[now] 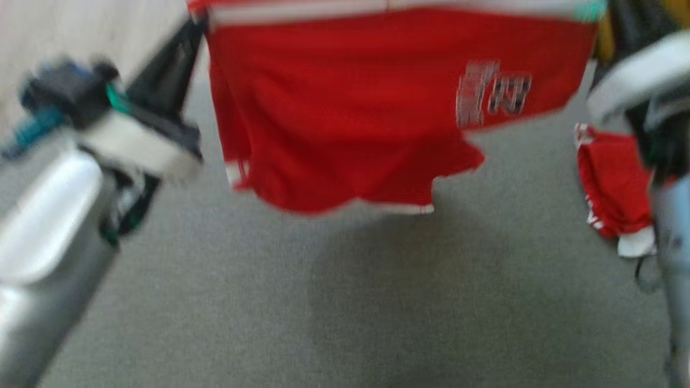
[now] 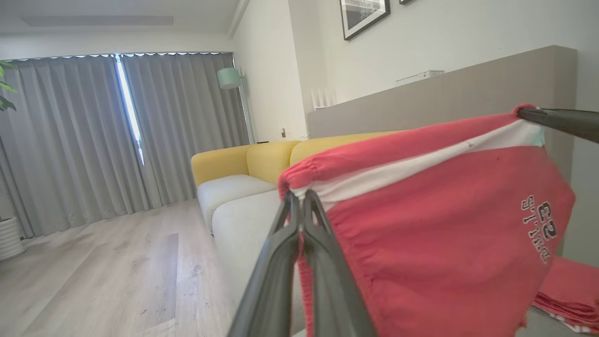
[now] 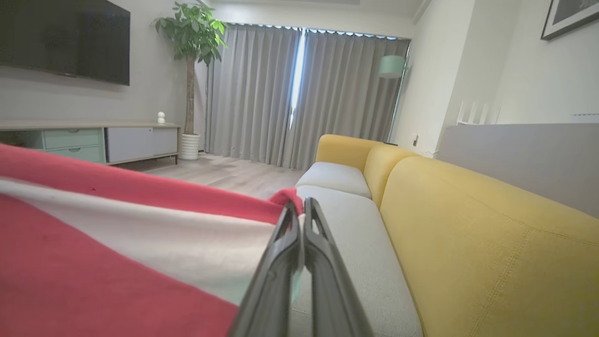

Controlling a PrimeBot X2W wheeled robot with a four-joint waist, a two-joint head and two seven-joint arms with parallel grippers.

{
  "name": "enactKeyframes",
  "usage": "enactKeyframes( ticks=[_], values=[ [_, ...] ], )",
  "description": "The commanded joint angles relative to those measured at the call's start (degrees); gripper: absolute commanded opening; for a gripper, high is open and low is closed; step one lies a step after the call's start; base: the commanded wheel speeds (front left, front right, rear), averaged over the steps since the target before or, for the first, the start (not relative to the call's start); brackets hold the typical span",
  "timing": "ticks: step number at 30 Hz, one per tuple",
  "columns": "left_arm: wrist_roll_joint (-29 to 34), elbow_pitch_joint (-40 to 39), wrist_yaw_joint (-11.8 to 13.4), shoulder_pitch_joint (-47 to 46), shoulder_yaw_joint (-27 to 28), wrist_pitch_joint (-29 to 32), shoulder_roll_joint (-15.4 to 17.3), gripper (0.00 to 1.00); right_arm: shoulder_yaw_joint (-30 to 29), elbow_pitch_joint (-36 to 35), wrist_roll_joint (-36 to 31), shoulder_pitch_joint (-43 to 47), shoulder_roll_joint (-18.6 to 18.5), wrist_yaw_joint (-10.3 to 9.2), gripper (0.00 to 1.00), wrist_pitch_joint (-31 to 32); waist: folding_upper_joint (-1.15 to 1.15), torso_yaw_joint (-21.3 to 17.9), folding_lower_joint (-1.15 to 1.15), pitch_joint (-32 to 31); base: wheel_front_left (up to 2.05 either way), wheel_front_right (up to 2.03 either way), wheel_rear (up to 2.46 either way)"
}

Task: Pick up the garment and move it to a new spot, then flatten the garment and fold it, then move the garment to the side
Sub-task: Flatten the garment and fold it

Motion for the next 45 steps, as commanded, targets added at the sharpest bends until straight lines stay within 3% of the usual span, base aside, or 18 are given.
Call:
enactKeyframes(
  ticks=[1, 10, 17, 20, 23, 28, 33, 39, 45],
  values=[
    [0.01, 0.67, -0.64, -7.53, 3.83, 0.36, 1.82, 0.00, 0.95, -0.23, 0.43, -7.24, -0.93, -0.05, 0.00, 0.51, 0.00, -0.06, -0.01, 6.65, 0.00, 0.00, 0.00],
    [3.61, 20.02, -4.49, -30.77, 4.08, -4.54, -3.12, 0.00, 3.94, 18.53, -2.31, -33.41, -0.93, -0.05, 0.00, -6.33, 0.00, -0.75, -0.01, 20.45, 0.00, 0.00, 0.00],
    [4.46, 30.32, -5.52, -37.88, 2.49, -10.11, -7.12, 0.00, 3.31, 30.65, -5.53, -39.47, 0.95, -0.05, 0.00, -12.79, 0.00, -0.66, -0.01, 22.55, 0.00, 0.00, 0.00],
    [3.65, 33.43, -5.80, -36.41, 0.16, -11.09, -8.97, 0.00, 4.70, 36.29, -5.94, -37.74, 1.47, -0.05, 0.00, -14.19, 0.00, -0.32, -0.01, 22.17, 0.00, 0.00, 0.00],
    [1.56, 33.33, -5.85, -32.10, -5.84, -11.46, -9.91, 0.00, 6.73, 40.87, -5.31, -34.29, 1.36, -0.05, 0.00, -15.47, 0.00, 0.13, -0.01, 21.11, 0.00, 0.00, 0.00],
    [-2.26, 29.90, -5.87, -23.44, -17.44, -11.80, -7.21, 0.00, 11.58, 47.29, -3.66, -27.78, 0.25, -0.05, 0.00, -15.58, 0.00, 0.44, -0.01, 18.41, 0.00, 0.00, 0.00],
    [-6.60, 26.07, -5.88, -15.15, -24.49, -11.97, -4.03, 0.00, 19.98, 50.47, 2.20, -21.55, -1.02, -0.05, 0.00, -10.96, 0.00, 0.62, -0.01, 14.47, 0.00, 0.00, 0.00],
    [-6.50, 21.72, -5.88, -7.56, -29.63, -12.00, -2.10, 0.00, 31.30, 47.06, 13.30, -14.34, -6.66, -0.05, 0.00, -2.33, 0.00, 1.55, -0.01, 8.95, 0.00, 0.00, 0.00],
    [-5.53, 19.98, -5.88, -2.11, -30.98, -12.01, -1.84, 0.00, 40.85, 37.73, 26.14, -7.62, -15.11, -0.05, 0.00, 6.87, 0.00, 2.10, -0.01, 4.42, 0.00, 0.00, 0.00]
  ],
)
